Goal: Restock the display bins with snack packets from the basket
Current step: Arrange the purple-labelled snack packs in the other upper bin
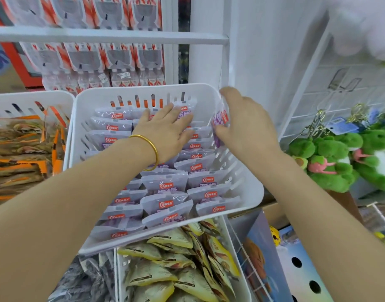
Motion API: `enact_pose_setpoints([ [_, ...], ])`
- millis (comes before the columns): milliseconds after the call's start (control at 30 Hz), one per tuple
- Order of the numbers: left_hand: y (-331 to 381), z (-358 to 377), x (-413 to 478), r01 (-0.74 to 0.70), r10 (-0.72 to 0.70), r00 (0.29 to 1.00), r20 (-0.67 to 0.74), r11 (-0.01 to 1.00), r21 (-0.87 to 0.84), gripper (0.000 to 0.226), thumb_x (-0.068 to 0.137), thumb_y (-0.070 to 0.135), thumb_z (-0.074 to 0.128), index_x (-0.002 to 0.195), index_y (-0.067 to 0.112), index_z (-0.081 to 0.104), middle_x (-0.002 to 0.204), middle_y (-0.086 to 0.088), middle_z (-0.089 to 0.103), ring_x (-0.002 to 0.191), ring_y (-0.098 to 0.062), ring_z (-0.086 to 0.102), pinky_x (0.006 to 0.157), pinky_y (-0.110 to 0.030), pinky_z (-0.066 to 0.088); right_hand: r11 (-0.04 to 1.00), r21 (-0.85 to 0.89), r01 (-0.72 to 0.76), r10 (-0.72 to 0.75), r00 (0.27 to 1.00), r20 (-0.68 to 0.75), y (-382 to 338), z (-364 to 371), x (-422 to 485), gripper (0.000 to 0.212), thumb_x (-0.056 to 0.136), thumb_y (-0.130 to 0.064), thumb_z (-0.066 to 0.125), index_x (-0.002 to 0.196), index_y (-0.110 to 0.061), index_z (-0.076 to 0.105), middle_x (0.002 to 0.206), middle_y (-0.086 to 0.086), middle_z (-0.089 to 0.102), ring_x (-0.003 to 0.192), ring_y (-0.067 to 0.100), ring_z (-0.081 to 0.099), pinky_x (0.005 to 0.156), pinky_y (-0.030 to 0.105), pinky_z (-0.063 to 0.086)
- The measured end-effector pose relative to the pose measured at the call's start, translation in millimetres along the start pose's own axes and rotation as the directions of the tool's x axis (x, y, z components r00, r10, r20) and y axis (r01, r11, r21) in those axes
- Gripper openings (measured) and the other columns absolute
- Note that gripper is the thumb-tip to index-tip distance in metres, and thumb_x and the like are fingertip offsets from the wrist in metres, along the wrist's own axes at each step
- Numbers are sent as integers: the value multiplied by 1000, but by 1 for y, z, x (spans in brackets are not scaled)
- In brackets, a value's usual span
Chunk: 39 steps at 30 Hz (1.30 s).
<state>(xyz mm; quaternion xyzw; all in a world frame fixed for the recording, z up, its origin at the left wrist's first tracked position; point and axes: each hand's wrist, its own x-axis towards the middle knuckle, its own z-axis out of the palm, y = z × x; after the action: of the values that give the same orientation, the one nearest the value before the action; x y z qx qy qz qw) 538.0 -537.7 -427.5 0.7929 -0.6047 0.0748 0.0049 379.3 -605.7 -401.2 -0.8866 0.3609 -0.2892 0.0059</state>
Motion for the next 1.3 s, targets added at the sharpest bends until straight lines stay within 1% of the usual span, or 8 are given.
enact_pose_setpoints([
  [200,27,-5,-29,-46,50,998,36,994,-96,54,98,47,18,149,30,11,158,-1,2,145,-19,-4,116,-52,4,998,-58,15,-3,979,203,5,-18,-54,49,86,-17,60,128,-21,36,96,5,34,84,40,55,70,40,47],
  [433,55,1,-62,-94,90,985,149,995,20,74,88,65,25,148,35,-6,156,-4,-18,144,-21,-17,115,-54,-2,996,-80,-35,53,971,234,9,-29,-62,44,82,-18,65,118,-16,41,94,6,34,88,39,55,73,40,47],
  [567,55,2,-63,-86,82,987,140,996,27,74,90,62,29,147,36,-10,156,-4,-20,143,-21,-19,115,-54,-3,989,-146,3,40,956,291,14,-26,-64,44,88,-40,59,124,-20,44,105,7,43,97,36,57,71,37,43],
  [700,56,5,-63,-85,81,990,116,996,28,69,93,58,30,147,38,-9,156,-5,-19,144,-21,-17,115,-53,-2,997,77,-20,-7,942,335,26,-38,-58,33,93,-32,52,124,-21,52,100,6,49,100,30,54,84,37,44],
  [900,59,6,-62,-132,133,991,15,989,-63,47,92,46,45,135,35,30,158,-4,-9,145,-24,-12,115,-53,1,992,-110,65,-35,966,256,5,-24,-69,25,94,-9,47,119,-10,48,113,12,49,99,36,56,74,37,43],
  [1000,58,8,-62,-134,135,990,29,990,-53,43,93,47,45,132,33,33,158,-5,-8,145,-24,-12,116,-52,0,986,-157,58,-10,957,289,15,-24,-54,26,90,-5,51,115,-8,54,111,13,52,101,35,56,80,38,47],
  [1133,58,9,-62,-118,119,992,50,993,-18,45,93,46,44,133,28,34,158,-5,-9,145,-25,-12,116,-50,0,977,-212,32,55,919,389,6,-23,-38,26,85,-3,55,109,-8,61,110,13,59,102,33,57,73,31,42],
  [1300,61,9,-60,-113,112,993,30,994,12,37,95,37,46,126,19,39,158,-5,-3,145,-25,-7,116,-52,5,979,-196,-49,116,931,346,1,-27,-39,28,83,2,53,108,-9,61,113,12,58,105,33,56,71,30,38],
])
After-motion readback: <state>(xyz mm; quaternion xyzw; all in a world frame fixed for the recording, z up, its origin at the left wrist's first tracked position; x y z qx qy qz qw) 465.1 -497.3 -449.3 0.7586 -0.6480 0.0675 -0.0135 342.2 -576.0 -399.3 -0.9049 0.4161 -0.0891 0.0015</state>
